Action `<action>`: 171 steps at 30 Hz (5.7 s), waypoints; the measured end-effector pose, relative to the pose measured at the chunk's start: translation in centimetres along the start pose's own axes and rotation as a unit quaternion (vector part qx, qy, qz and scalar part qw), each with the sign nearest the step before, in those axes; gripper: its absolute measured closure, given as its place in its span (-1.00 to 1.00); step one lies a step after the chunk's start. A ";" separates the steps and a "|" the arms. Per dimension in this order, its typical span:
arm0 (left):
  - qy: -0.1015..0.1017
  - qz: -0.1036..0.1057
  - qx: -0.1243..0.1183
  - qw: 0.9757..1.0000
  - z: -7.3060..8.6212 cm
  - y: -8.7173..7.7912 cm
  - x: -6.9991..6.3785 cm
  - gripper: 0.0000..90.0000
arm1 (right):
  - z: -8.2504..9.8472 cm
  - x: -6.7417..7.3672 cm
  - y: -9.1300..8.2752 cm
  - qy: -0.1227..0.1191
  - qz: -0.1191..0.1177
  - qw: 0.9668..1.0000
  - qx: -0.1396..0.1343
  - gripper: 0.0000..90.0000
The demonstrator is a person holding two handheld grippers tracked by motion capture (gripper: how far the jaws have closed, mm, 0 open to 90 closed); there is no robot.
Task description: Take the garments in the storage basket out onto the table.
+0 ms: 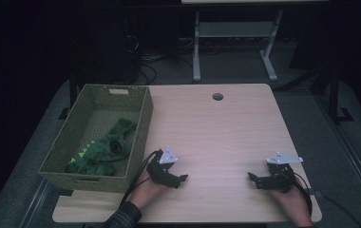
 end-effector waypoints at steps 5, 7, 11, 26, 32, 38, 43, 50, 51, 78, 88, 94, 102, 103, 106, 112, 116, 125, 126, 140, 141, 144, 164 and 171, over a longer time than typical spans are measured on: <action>-0.002 -0.002 0.010 1.000 -0.3 0.1 0.0 -0.70 | 0.0 0.0 0.0 0.000 0.000 1.000 0.000 -0.77; -0.003 -0.005 0.015 1.000 -0.4 0.1 0.1 -0.69 | 0.0 0.0 0.0 0.000 0.000 1.000 0.000 -0.77; -0.008 -0.008 0.024 1.000 -0.6 0.1 0.1 -0.69 | 0.0 0.0 0.0 -0.001 0.000 1.000 0.000 -0.77; -0.007 -0.011 0.049 0.999 -2.0 -0.6 0.2 -0.68 | 0.0 0.0 0.0 0.001 0.000 1.000 0.002 -0.77; -0.006 -0.016 0.047 0.999 -2.5 -1.1 0.4 -0.67 | 0.0 0.0 0.0 0.001 0.000 1.000 0.002 -0.77; -0.011 -0.015 0.049 0.999 -3.1 -1.6 0.6 -0.67 | 0.0 0.0 0.0 0.001 0.000 1.000 0.002 -0.77; -0.011 -0.015 0.047 0.999 -3.6 -2.1 0.7 -0.61 | 0.0 0.0 0.0 -0.001 0.000 1.000 0.001 -0.77; -0.008 -0.017 0.040 0.999 -4.3 -3.1 0.8 -0.53 | 0.0 0.0 0.0 -0.001 0.000 1.000 0.000 -0.77; -0.009 -0.015 0.040 0.999 -4.4 -3.2 0.9 -0.52 | 0.0 0.0 0.0 -0.001 0.000 1.000 0.000 -0.77; -0.011 0.033 0.039 0.999 -8.0 -7.1 1.9 -0.26 | 0.0 0.0 0.0 -0.001 0.000 1.000 0.000 -0.77; -0.016 0.038 0.047 0.998 -8.1 -8.4 2.8 -0.09 | 0.0 0.0 0.0 -0.001 0.000 1.000 0.000 -0.77; -0.019 0.030 0.043 0.998 -7.9 -9.6 3.7 -0.01 | 0.0 0.0 0.0 0.000 0.000 1.000 -0.001 -0.77; -0.032 0.022 0.030 0.999 -7.4 -11.7 5.3 0.16 | 0.0 0.0 0.0 0.000 0.000 1.000 0.000 -0.77; -0.032 0.022 0.030 0.999 -7.4 -11.7 5.3 0.17 | 0.0 0.0 0.0 0.000 0.000 1.000 0.000 -0.77; -0.039 0.018 0.024 0.999 -7.3 -12.4 5.8 0.19 | 0.0 0.0 0.0 0.000 0.000 1.000 0.000 -0.77; -0.047 0.007 0.019 0.999 -7.0 -13.8 6.7 0.23 | 0.0 0.0 0.0 0.000 0.000 1.000 0.000 -0.77; -0.052 -0.003 0.018 0.998 -6.5 -14.7 7.5 0.26 | 0.0 0.0 0.0 0.000 0.000 1.000 0.000 -0.77; -0.063 -0.023 0.024 0.997 -5.2 -15.9 8.6 0.27 | 0.0 0.0 0.0 0.000 0.000 1.000 0.000 -0.77; -0.063 -0.025 0.026 0.997 -5.1 -16.2 8.8 0.27 | 0.0 0.0 0.0 0.000 0.000 1.000 0.000 -0.77; -0.083 -0.064 0.033 0.994 -1.9 -18.5 10.8 0.27 | 0.0 0.0 0.0 0.000 0.000 1.000 0.000 -0.77; -0.083 -0.065 0.036 0.994 -1.6 -18.5 10.9 0.27 | 0.0 0.0 0.0 0.000 0.000 1.000 0.000 -0.77; -0.085 -0.075 0.048 0.992 -0.6 -18.6 11.3 0.25 | 0.0 0.0 0.0 0.000 0.001 1.000 -0.001 -0.77; -0.107 -0.113 0.092 0.984 4.6 -19.1 14.1 0.24 | 0.0 0.0 0.0 0.000 0.001 1.000 0.000 -0.77; -0.083 -0.109 0.106 0.985 4.7 -18.6 14.2 0.14 | 0.0 0.0 0.0 0.000 0.001 1.000 0.000 -0.77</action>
Point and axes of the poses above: each handheld gripper's, and its own axes: y roughly forward along the jaws, z roughly out of its underside, x roughly to its left, the point moved 3 cm from there along y, roughly forward along the jaws, and after that the axes turned 3 degrees about -z, right-handed, at the moved point
